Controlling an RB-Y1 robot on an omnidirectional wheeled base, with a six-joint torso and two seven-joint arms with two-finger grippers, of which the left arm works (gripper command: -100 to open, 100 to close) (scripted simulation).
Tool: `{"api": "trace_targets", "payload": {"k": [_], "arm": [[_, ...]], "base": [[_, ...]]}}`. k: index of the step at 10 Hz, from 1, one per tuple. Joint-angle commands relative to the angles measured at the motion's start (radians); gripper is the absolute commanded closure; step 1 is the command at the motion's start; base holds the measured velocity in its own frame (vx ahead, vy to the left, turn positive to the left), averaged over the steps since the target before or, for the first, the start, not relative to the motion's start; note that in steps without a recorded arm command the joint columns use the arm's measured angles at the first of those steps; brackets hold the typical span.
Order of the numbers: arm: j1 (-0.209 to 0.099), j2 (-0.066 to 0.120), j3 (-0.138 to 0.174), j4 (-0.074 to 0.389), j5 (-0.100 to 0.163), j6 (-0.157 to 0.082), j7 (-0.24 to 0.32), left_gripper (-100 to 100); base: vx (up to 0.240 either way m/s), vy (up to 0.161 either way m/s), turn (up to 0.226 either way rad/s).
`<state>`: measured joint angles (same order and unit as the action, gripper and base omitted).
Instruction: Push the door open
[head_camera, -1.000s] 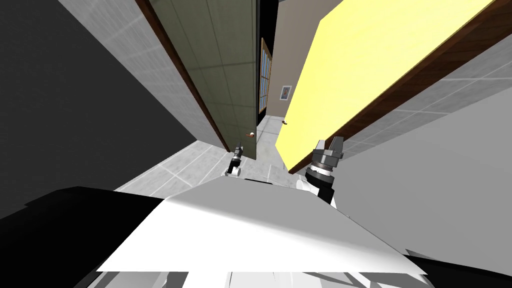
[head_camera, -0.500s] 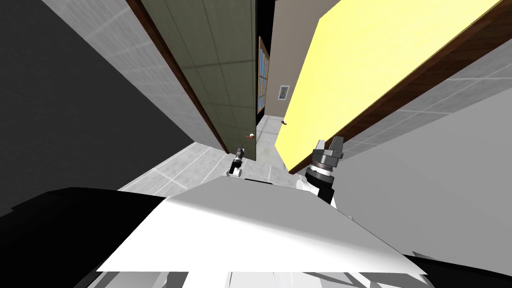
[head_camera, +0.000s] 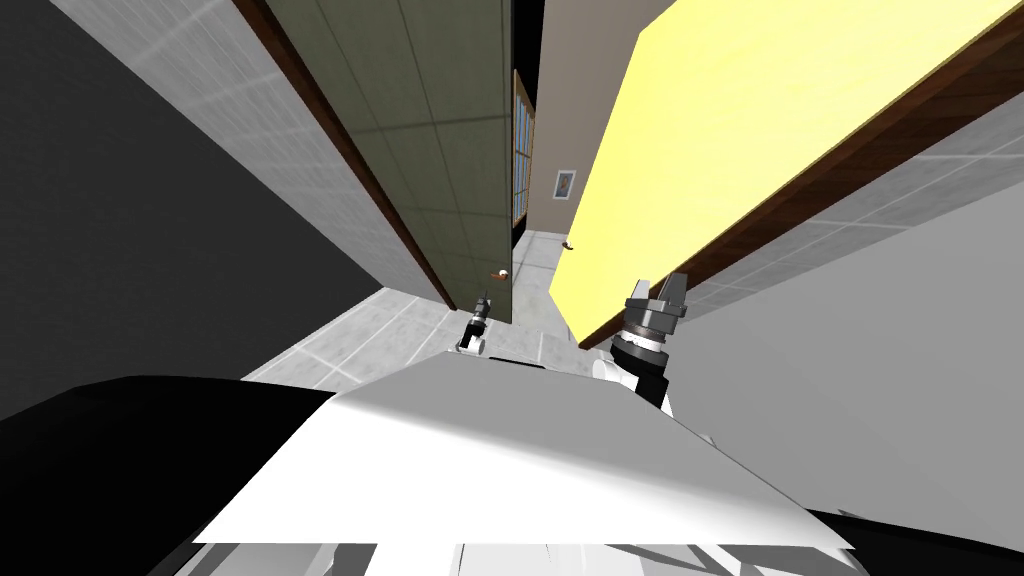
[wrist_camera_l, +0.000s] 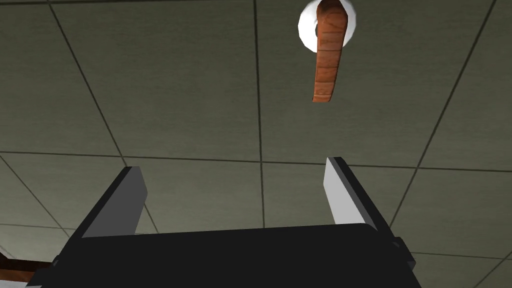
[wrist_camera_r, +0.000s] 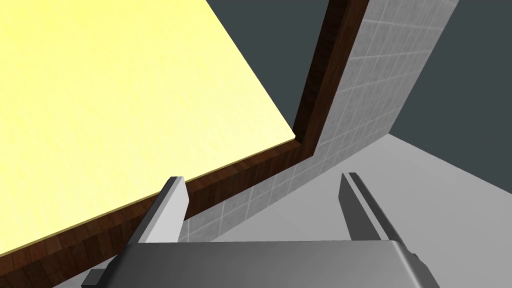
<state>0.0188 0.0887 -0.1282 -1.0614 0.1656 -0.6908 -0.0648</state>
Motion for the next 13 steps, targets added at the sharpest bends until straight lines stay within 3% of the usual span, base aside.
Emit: {"api": "trace_targets", "payload": {"k": [1,7,13], "arm": [[-0.019,-0.002,-0.005,0.045,0.006,-0.013,0.000,-100],[-0.086,-0.004,-0.033,0.215,0.034,-0.051,0.002,-100],[-0.137,-0.009,-0.055,0.345,0.055,-0.081,0.004,-100]], "base": [[0.034,0.040,-0.039],[0.077,0.067,-0.065],[0.075,0.061,-0.050]]}}
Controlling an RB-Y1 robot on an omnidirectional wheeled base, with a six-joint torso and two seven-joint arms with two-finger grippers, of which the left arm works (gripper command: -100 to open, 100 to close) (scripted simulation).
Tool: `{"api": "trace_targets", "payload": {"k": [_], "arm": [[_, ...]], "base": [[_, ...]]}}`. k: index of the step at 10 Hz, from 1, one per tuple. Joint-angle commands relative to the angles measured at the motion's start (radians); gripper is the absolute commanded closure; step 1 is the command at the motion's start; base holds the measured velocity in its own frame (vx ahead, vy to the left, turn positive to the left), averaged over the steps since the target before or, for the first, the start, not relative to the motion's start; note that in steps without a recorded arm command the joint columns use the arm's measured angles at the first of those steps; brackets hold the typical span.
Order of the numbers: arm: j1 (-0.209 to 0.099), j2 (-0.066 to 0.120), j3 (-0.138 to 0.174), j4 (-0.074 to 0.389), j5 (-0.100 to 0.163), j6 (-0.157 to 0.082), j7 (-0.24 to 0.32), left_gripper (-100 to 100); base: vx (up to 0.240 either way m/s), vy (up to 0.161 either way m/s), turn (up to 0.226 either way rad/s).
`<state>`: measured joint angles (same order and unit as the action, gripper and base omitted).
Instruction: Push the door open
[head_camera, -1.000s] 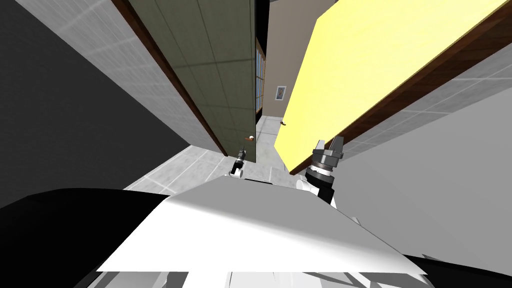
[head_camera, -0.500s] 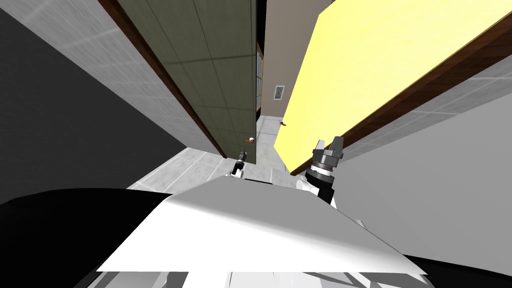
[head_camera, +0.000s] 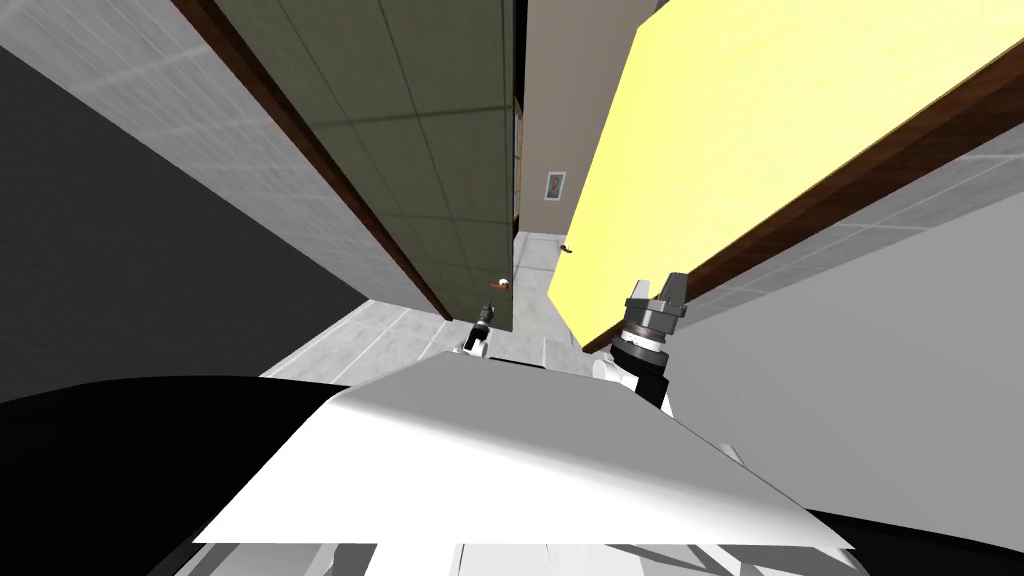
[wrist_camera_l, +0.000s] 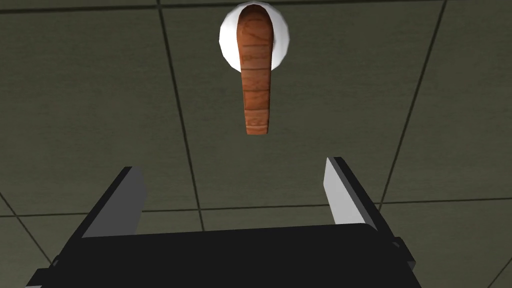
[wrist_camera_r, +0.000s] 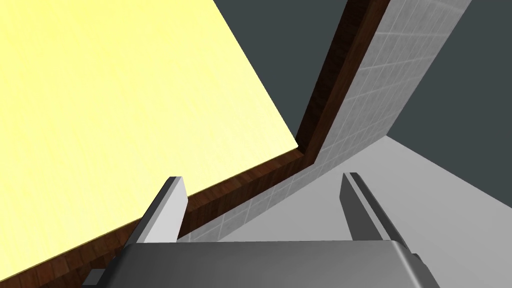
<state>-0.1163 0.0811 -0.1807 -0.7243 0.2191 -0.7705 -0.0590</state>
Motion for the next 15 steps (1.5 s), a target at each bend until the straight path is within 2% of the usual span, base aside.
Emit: {"api": "trace_targets", "payload": {"k": [1,2,3,5,13,14,15], "arm": [[-0.010,-0.003,-0.005,0.029,0.005,-0.006,-0.001,-100],[-0.016,-0.004,-0.008,0.043,0.007,-0.009,-0.001,-100],[-0.009,-0.003,-0.006,0.027,0.006,-0.003,-0.002,-100],[-0.012,-0.001,-0.002,0.033,0.007,-0.006,-0.002,-100],[-0.016,-0.005,0.013,0.049,0.009,-0.013,-0.003,-100],[-0.016,-0.005,0.013,0.049,0.009,-0.013,-0.003,100],[-0.016,-0.005,0.013,0.049,0.009,-0.013,-0.003,100]], "base": [[0.074,0.057,-0.029],[0.072,0.049,-0.036],[0.031,0.022,-0.009],[0.135,0.002,-0.024],[0.179,-0.007,-0.022],[-0.008,-0.001,0.003],[-0.024,-0.001,-0.007]]}}
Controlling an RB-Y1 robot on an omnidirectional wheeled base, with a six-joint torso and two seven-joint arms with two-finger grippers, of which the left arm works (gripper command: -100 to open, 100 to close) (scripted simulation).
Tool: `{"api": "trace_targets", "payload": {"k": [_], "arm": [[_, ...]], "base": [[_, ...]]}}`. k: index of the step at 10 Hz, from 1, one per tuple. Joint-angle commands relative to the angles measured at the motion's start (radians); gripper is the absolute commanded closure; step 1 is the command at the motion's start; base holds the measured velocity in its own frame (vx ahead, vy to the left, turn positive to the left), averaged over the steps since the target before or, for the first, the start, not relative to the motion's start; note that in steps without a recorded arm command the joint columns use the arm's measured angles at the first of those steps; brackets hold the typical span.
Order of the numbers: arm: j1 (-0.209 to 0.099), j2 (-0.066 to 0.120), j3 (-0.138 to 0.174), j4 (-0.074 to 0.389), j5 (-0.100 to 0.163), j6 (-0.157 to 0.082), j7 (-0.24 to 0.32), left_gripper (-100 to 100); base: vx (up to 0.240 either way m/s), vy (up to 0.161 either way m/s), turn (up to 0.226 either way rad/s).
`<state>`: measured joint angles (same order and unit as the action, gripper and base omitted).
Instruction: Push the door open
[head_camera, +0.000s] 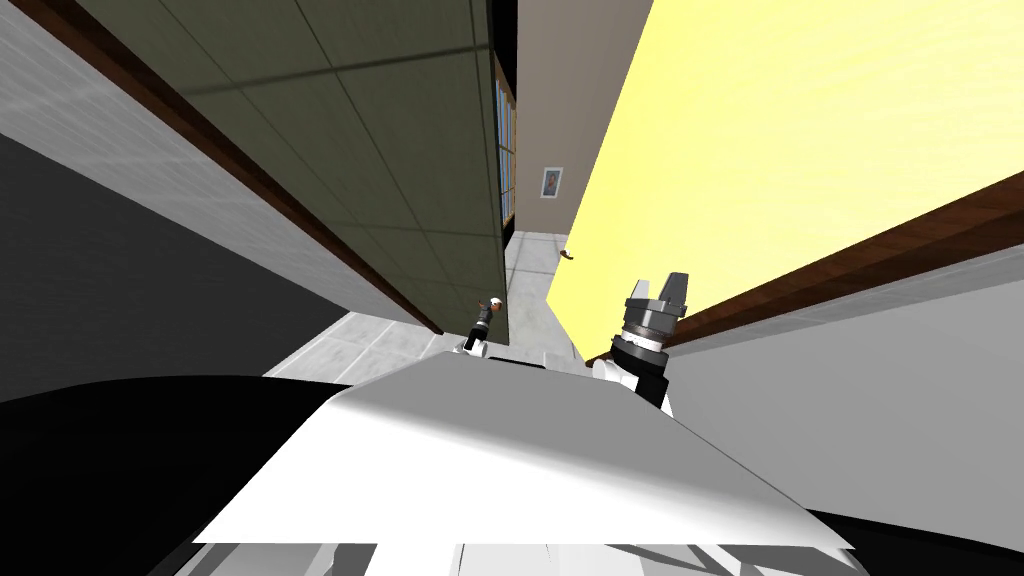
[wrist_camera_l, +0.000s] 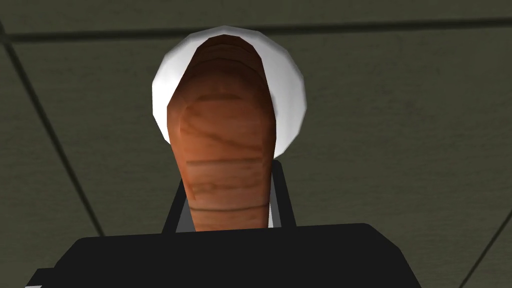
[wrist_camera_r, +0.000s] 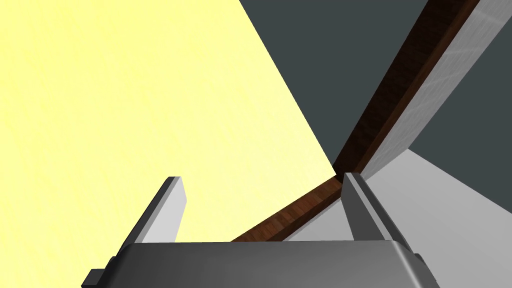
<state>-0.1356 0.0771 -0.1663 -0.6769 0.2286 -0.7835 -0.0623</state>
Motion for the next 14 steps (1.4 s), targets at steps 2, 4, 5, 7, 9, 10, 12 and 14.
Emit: {"api": "trace_targets", "payload": {"k": [2,4,5,7,9,10,12,14], "arm": [[0.003,-0.001,-0.001,0.001,0.000,0.000,0.000,100],[0.003,-0.001,-0.001,0.001,0.000,0.000,0.000,100],[-0.002,0.002,0.009,0.002,0.004,0.001,-0.006,100],[-0.003,0.004,0.019,0.003,0.009,-0.001,-0.012,100],[-0.004,0.006,0.035,0.006,0.017,-0.003,-0.022,100],[-0.005,0.007,0.044,0.008,0.021,-0.004,-0.028,100],[-0.007,0.008,0.066,0.011,0.031,-0.006,-0.041,100],[-0.007,0.008,0.078,0.013,0.037,-0.008,-0.048,100]], "base": [[-0.006,0.001,-0.006],[0.000,0.000,0.000],[0.119,-0.013,0.027],[0.154,-0.031,0.035],[0.189,-0.048,0.055],[0.230,-0.060,0.045],[0.209,-0.052,0.074],[0.162,-0.078,0.078]]}}
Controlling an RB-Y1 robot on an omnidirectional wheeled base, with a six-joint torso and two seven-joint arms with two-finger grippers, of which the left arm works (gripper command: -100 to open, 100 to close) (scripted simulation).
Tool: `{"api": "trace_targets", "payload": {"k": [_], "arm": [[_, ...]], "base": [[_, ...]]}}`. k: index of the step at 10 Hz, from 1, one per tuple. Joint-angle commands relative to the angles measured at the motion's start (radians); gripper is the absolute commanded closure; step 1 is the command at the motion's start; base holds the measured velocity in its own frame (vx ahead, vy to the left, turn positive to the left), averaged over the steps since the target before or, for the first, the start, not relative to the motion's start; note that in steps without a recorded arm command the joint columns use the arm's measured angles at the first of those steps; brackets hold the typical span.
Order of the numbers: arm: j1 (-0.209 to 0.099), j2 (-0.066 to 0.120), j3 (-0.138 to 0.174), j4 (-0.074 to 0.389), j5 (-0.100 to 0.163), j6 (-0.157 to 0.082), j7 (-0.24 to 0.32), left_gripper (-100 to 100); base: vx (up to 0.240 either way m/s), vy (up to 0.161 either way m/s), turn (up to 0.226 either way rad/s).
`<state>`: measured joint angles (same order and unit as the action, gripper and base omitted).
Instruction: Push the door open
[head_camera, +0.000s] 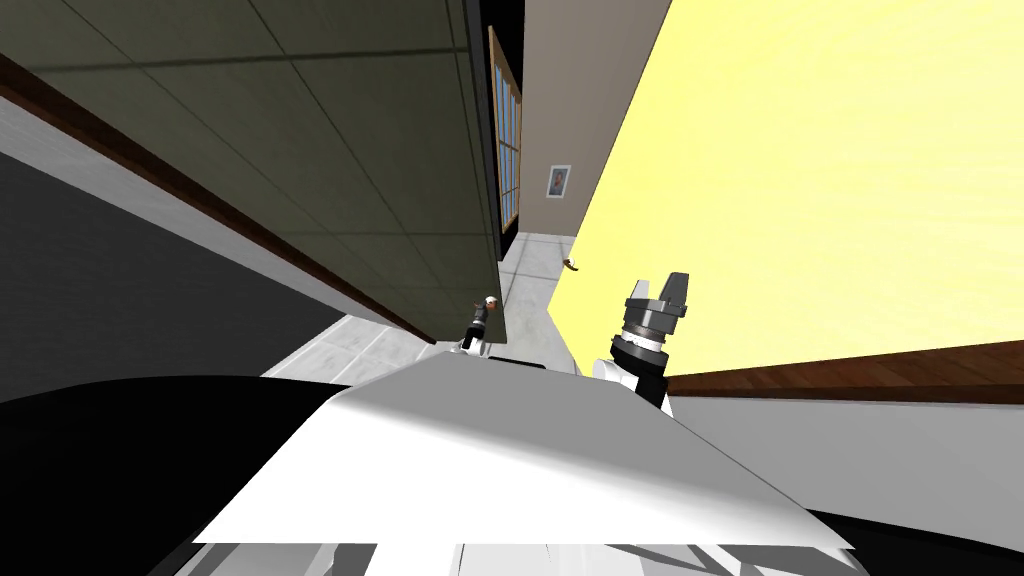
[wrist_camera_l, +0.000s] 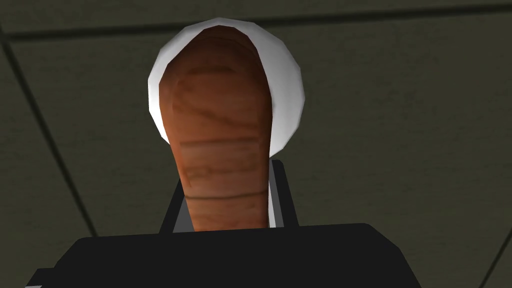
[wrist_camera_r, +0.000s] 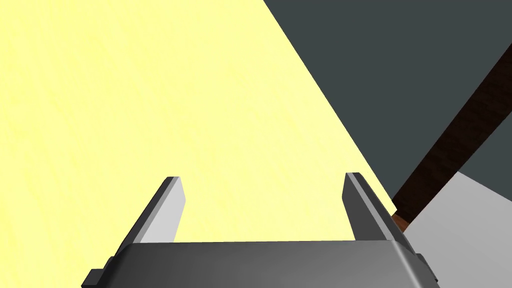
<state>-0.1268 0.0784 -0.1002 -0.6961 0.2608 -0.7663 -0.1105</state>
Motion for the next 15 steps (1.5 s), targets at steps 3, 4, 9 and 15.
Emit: {"api": "trace_targets", "payload": {"k": [3,4,9,15], "arm": [[-0.019,0.004,0.043,0.038,0.019,-0.029,-0.020,100],[-0.020,0.003,0.056,0.040,0.026,-0.030,-0.028,100],[-0.024,-0.010,0.112,0.050,0.052,-0.037,-0.063,100],[-0.029,-0.032,0.167,0.060,0.078,-0.043,-0.096,100]], "base": [[0.118,-0.053,0.076],[0.159,-0.066,0.100],[0.173,-0.066,0.080],[0.174,-0.072,0.086]]}}
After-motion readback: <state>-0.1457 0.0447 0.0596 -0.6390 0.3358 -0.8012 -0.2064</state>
